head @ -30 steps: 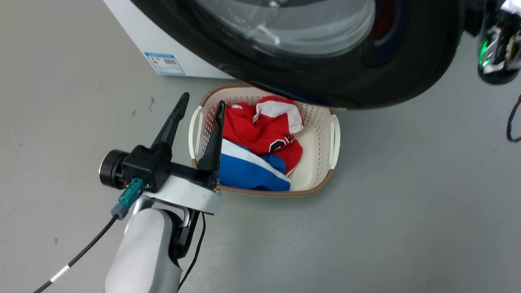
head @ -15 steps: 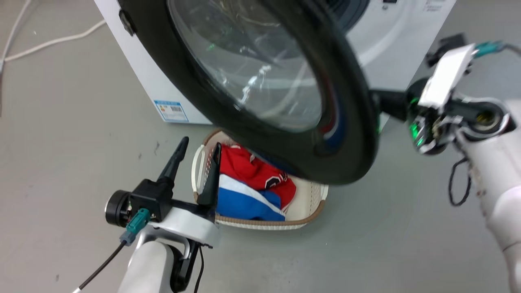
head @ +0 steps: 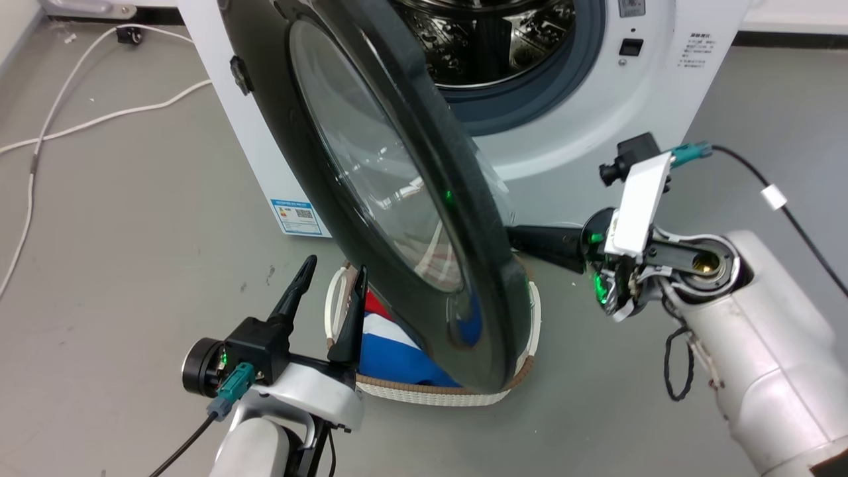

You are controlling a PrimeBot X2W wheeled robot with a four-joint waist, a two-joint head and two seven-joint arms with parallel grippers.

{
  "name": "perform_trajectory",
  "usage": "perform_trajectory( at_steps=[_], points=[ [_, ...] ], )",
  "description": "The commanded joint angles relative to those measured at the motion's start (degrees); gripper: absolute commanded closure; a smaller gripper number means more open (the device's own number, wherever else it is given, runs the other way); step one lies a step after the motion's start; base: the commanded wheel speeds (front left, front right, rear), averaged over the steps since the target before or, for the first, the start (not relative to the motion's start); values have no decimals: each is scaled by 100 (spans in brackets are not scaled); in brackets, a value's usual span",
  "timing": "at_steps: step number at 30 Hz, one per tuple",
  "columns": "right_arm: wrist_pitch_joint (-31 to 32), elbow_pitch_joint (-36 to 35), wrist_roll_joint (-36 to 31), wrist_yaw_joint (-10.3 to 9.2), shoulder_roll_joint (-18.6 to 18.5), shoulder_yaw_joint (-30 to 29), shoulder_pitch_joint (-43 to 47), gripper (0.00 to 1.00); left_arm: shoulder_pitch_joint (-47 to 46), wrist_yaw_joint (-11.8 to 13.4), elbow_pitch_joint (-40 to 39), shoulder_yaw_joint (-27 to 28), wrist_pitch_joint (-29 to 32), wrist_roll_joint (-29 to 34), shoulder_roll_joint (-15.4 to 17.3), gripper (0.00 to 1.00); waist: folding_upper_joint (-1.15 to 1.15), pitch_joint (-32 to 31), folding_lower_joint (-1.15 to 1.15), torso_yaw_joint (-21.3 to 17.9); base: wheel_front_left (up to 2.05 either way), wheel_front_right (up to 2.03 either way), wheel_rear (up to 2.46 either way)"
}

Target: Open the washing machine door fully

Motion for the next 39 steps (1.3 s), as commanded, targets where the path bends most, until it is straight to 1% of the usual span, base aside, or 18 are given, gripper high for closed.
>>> perform_trajectory(
  at_steps=[1, 11, 16, 20, 23, 25, 27, 36, 37, 38, 39],
  points=[
    [-2, -57, 25, 4, 80, 45, 120, 100, 62, 2, 4, 9, -13, -5, -5, 0, 0, -40, 1, 28, 0, 0, 0],
    [-145, -435, 28, 4, 307, 221, 552, 100, 233, 2, 41, 35, -13, 2, -15, 0, 0, -237, 1, 36, 0, 0, 0],
    [-504, -728, -71, 4, 330, 149, 759, 100, 295, 2, 65, 27, -13, -10, -16, 0, 0, -311, 1, 26, 0, 0, 0],
    [-1023, -1047, -112, 4, 207, -109, 1059, 100, 319, 2, 85, 24, -13, -21, -14, 0, 0, -374, 1, 6, 0, 0, 0],
    [-1568, -1367, -263, 4, 62, -362, 1367, 100, 350, 2, 105, 11, -13, -23, -17, 0, 0, -438, 1, -17, 0, 0, 0],
    [-1922, -1584, -225, 4, 22, -595, 1679, 100, 389, 2, 126, -6, -13, -26, -17, 0, 0, -506, 1, -28, 0, 0, 0],
    [-2315, -1823, -374, 3, -127, -800, 1982, 100, 416, 2, 138, 3, -13, -29, -19, 0, 0, -548, 1, -54, 0, 0, 0],
    [-3820, -2572, -754, 4, -405, -1608, 3453, 100, 566, 2, 255, 183, -13, -54, -30, 0, 0, -736, 1, -135, 0, 0, 0],
    [-4003, -2623, -851, 4, -441, -1682, 3587, 94, 581, 2, 266, 202, -13, -44, -30, 0, 0, -751, 1, -138, 0, 0, 0],
    [-4206, -2672, -979, 4, -460, -1739, 3712, 55, 586, 2, 273, 233, -13, -32, -31, 0, 0, -766, 1, -144, 0, 0, 0],
    [-4395, -2691, -1111, 3, -463, -1787, 3833, 0, 599, 2, 280, 254, -13, -14, -30, 0, 0, -785, 1, -149, 0, 0, 0]
  ],
)
